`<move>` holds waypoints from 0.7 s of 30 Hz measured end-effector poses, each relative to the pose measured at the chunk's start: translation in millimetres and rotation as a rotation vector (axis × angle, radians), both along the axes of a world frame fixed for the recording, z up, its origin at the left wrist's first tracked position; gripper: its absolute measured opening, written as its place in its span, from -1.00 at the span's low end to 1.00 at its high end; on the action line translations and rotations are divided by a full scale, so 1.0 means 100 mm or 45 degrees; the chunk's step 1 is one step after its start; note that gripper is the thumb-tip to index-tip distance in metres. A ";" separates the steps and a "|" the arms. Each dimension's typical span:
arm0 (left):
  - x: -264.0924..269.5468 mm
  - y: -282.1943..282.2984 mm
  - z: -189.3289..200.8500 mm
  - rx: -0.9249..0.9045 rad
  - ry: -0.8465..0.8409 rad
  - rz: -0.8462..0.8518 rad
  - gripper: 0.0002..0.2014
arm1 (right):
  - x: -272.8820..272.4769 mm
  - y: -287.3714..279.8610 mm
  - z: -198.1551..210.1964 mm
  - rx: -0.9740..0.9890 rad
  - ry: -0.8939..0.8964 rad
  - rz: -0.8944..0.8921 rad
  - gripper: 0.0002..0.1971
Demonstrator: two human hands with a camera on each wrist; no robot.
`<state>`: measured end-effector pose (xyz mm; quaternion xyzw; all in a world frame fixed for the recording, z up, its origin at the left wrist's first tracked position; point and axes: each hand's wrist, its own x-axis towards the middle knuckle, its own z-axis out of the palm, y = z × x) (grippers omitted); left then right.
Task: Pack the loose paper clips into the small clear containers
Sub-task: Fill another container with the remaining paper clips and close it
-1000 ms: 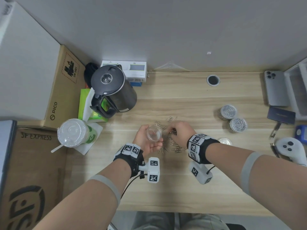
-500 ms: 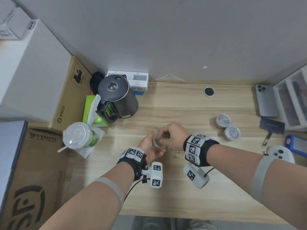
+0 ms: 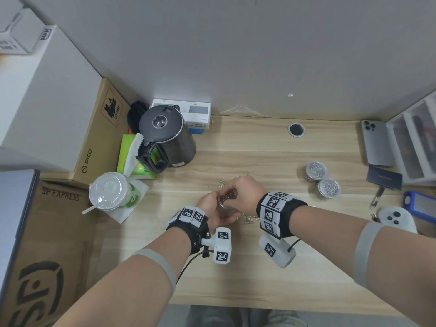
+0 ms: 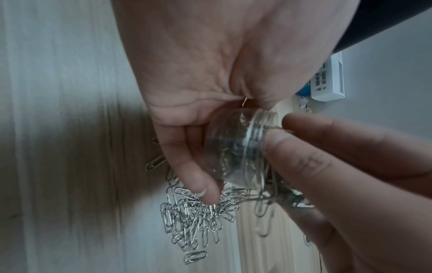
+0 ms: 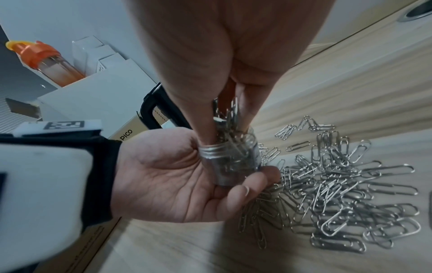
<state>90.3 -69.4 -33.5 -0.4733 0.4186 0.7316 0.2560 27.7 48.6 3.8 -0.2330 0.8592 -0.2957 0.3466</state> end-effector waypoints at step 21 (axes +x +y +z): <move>0.06 -0.33 -0.07 0.102 0.006 -0.013 -0.65 | -0.26 0.67 -0.50 0.533 0.131 -0.006 -0.17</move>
